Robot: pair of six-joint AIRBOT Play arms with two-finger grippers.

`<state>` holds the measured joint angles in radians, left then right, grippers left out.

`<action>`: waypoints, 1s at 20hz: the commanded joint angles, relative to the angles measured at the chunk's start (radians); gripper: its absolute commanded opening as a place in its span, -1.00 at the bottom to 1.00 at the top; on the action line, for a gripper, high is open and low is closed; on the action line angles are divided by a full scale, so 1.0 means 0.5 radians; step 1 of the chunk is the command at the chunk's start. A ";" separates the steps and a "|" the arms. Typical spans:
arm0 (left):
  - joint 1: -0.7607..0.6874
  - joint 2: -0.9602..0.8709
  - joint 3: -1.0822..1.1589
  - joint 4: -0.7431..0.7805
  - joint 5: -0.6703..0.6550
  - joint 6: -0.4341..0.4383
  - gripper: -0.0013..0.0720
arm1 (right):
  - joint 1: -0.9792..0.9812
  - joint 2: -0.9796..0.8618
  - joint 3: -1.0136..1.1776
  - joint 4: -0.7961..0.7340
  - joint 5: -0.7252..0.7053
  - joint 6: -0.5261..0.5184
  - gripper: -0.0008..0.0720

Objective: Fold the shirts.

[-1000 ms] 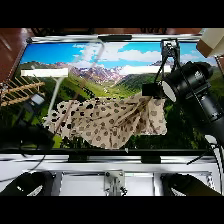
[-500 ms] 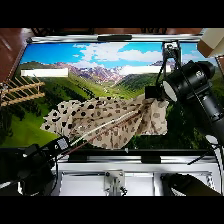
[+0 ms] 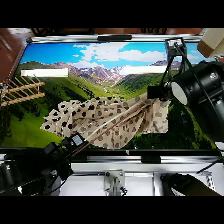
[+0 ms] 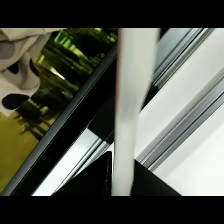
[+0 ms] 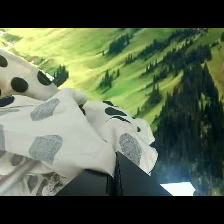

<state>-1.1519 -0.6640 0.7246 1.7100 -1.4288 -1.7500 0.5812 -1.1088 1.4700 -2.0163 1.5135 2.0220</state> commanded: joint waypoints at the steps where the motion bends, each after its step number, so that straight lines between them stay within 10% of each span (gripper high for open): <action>1: -0.004 -0.095 -0.008 0.046 0.128 0.049 -0.85 | 0.001 0.059 0.002 0.019 -0.052 -0.008 -0.82; 13: -0.211 0.080 -0.035 0.136 -0.011 0.018 -0.85 | 0.001 0.060 0.002 0.118 -0.047 0.002 -0.82; 20: -0.227 -0.121 -0.077 0.489 0.020 -0.475 -0.85 | 0.001 0.061 0.002 0.161 0.035 -0.043 -0.82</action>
<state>-1.2579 -0.7074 0.6880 1.8912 -1.4075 -1.8984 0.5812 -1.0790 1.4700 -1.9430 1.5124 2.0193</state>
